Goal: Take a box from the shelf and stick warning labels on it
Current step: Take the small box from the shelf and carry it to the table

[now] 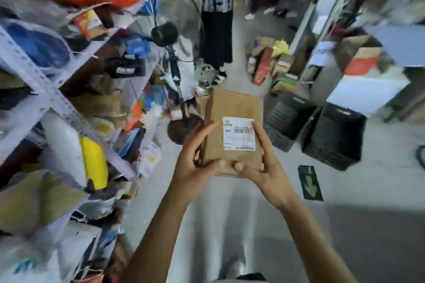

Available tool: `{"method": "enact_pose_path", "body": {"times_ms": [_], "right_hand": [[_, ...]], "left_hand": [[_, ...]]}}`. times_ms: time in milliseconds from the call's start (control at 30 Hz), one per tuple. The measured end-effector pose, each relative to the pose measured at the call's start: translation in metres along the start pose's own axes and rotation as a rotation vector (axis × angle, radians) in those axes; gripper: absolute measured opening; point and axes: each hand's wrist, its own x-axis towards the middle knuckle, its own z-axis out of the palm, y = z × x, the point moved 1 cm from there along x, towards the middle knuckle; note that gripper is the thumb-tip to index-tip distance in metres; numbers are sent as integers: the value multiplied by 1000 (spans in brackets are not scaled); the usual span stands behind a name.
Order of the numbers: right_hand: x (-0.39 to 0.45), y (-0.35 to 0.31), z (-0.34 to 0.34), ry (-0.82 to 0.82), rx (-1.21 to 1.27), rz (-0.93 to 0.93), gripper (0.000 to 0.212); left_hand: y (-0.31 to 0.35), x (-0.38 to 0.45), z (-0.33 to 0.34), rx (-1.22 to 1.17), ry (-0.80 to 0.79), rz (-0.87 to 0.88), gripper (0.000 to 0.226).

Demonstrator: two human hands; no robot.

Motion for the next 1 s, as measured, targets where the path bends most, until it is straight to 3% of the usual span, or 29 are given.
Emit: {"method": "enact_pose_path", "body": {"times_ms": [167,467,833,1000], "right_hand": [[-7,25,-110,164,-34,58,101],[-4,56,-266,493,-36,107,97],[64,86,-490,814,17,166,86],[60,91,-592,933,0,186,89]], "left_hand": [[-13,50,112,-68,-224,-71,76],[-8,150,290,63,-679,16,83],[-14,318,529,40,-1026,120,73],[3,355,648,78,-1134,183,70]]}}
